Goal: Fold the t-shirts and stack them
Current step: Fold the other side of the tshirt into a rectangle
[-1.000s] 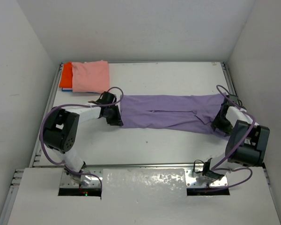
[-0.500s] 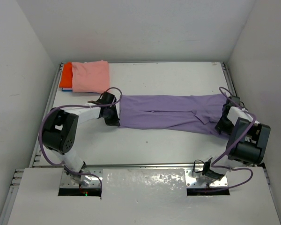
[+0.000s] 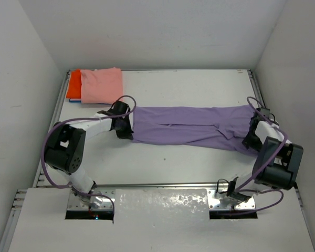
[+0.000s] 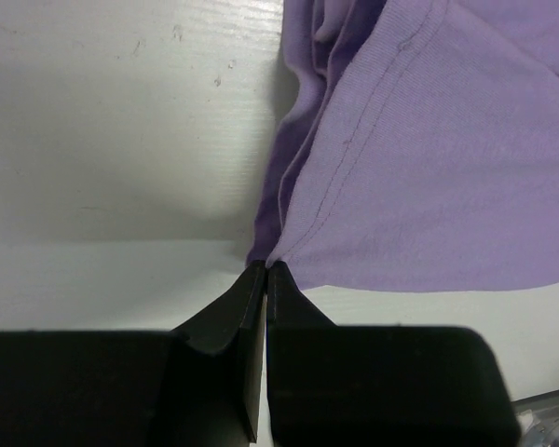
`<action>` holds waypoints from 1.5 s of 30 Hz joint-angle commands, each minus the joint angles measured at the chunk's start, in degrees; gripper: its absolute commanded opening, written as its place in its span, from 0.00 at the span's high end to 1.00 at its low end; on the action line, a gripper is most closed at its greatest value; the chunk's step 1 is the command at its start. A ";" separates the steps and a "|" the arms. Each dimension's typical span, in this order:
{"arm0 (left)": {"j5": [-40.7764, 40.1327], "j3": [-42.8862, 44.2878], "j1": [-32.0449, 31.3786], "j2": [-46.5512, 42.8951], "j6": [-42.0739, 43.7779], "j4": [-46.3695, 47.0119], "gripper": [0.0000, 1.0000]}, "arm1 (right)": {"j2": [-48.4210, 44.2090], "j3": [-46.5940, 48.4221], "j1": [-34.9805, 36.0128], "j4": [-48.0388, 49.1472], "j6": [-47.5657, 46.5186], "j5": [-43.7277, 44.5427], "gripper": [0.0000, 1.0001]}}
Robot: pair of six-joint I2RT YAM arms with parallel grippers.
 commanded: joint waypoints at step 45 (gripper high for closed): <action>-4.62 1.68 0.52 2.83 0.86 -5.15 1.00 | 7.09 1.85 -4.79 8.56 2.52 9.74 1.00</action>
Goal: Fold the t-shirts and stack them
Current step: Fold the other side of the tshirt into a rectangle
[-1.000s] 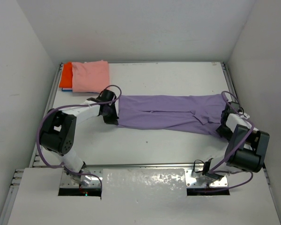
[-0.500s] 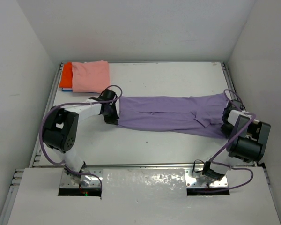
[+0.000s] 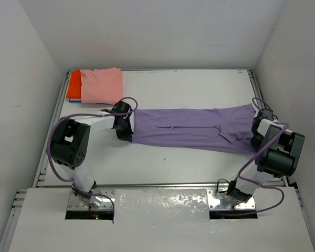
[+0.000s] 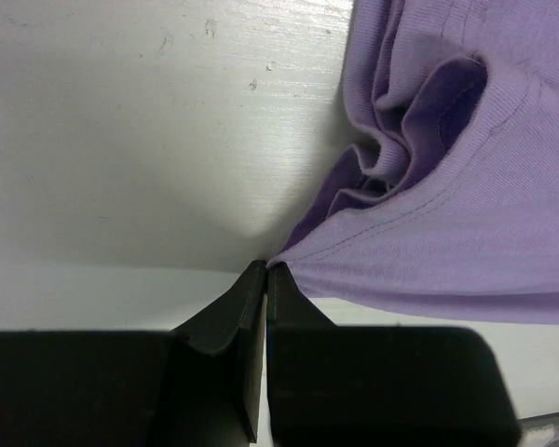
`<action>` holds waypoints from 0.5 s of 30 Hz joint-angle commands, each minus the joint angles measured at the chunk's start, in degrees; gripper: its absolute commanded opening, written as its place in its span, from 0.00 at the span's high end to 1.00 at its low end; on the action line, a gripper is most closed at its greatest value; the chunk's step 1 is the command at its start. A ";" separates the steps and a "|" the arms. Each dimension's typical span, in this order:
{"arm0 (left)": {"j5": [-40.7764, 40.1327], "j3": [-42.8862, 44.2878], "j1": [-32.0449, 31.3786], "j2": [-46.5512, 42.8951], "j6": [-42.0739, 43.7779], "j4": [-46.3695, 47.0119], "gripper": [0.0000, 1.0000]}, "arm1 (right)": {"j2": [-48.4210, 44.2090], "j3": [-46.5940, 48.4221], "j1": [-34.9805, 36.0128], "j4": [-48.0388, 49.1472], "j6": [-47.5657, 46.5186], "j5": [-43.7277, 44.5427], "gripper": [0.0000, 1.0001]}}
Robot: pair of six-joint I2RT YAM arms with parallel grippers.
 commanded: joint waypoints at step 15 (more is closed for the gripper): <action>1.74 9.54 1.03 -2.00 2.64 -3.97 0.56 | -9.05 1.04 -0.39 -3.47 -4.60 -4.31 0.66</action>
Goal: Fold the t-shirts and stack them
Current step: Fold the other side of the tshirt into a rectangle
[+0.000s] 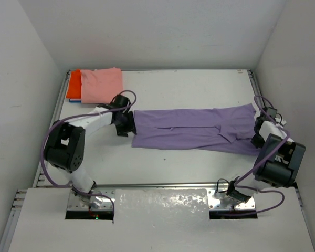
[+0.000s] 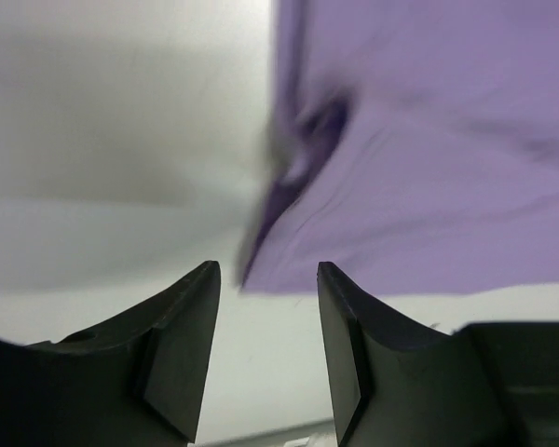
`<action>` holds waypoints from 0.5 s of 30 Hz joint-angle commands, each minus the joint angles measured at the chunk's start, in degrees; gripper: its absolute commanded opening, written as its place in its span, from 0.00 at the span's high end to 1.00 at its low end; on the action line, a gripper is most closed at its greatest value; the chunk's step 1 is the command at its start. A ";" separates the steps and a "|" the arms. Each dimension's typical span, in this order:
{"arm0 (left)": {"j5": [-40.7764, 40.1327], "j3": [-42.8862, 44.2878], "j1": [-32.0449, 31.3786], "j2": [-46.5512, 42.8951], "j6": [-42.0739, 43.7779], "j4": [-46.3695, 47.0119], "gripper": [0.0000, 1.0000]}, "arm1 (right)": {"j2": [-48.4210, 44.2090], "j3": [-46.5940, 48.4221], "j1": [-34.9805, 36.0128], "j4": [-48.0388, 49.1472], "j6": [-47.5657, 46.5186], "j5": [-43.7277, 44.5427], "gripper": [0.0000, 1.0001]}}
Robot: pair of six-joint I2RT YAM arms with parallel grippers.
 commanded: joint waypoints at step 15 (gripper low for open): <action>2.96 21.41 0.94 17.45 9.74 3.78 0.59 | -4.19 5.12 3.29 0.89 -2.07 -18.28 0.58</action>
